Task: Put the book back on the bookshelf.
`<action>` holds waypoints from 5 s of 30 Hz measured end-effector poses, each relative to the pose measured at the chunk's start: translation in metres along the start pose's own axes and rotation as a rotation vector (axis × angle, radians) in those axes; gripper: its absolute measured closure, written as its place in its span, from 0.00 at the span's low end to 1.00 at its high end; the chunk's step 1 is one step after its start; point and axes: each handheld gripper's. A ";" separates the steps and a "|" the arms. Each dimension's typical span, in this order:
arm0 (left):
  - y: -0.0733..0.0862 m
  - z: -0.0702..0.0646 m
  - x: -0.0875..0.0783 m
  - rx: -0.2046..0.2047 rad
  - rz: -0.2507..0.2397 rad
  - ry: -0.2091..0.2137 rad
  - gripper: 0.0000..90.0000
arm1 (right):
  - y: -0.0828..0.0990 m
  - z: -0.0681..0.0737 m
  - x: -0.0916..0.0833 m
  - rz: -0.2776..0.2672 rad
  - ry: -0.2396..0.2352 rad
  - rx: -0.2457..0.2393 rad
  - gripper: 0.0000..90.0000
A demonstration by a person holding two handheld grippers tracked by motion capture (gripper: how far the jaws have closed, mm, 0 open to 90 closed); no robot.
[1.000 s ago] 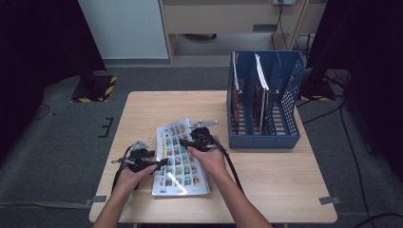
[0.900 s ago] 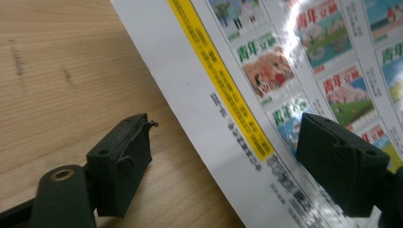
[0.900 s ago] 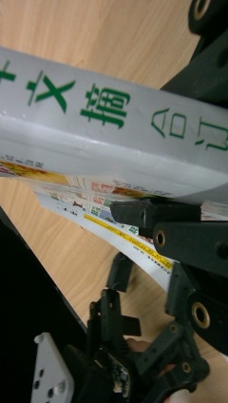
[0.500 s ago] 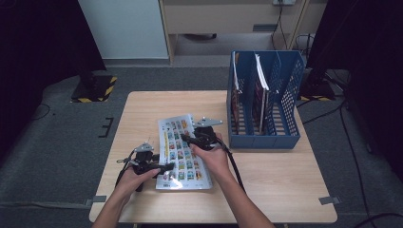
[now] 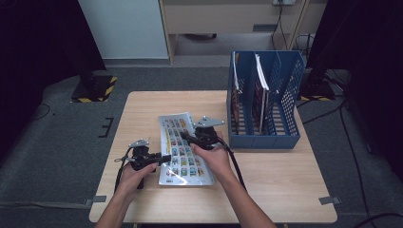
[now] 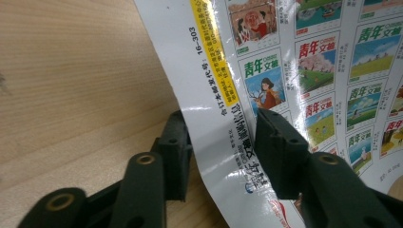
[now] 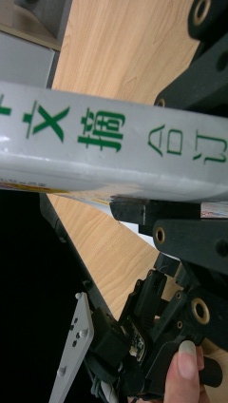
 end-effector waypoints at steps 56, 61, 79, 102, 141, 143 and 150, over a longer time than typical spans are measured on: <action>-0.022 -0.029 -0.031 0.305 -0.180 -0.163 0.78 | -0.032 0.003 -0.028 -0.093 -0.104 -0.097 0.79; -0.022 -0.030 -0.031 0.313 -0.180 -0.167 0.78 | -0.031 0.003 -0.029 -0.098 -0.107 -0.091 0.79; -0.022 -0.032 -0.032 0.326 -0.186 -0.163 0.78 | -0.031 -0.003 -0.028 -0.100 -0.109 -0.059 0.80; -0.020 -0.024 -0.031 0.236 -0.238 -0.148 0.49 | -0.037 0.005 -0.038 -0.100 -0.051 -0.110 0.82; -0.010 0.005 -0.022 0.180 -0.050 -0.350 0.06 | -0.073 -0.003 -0.063 -0.215 0.029 -0.104 0.82; -0.009 0.005 -0.021 0.182 -0.040 -0.354 0.06 | -0.074 -0.003 -0.066 -0.218 0.030 -0.108 0.82; -0.008 0.006 -0.020 0.181 -0.029 -0.363 0.06 | -0.076 -0.005 -0.077 -0.228 0.036 -0.107 0.82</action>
Point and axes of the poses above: each handheld gripper's, and its own axes: x roughly forward along the jaws, y roughly out of its underside, z roughly to its left, and after that the axes turned 2 degrees about -y, right-handed
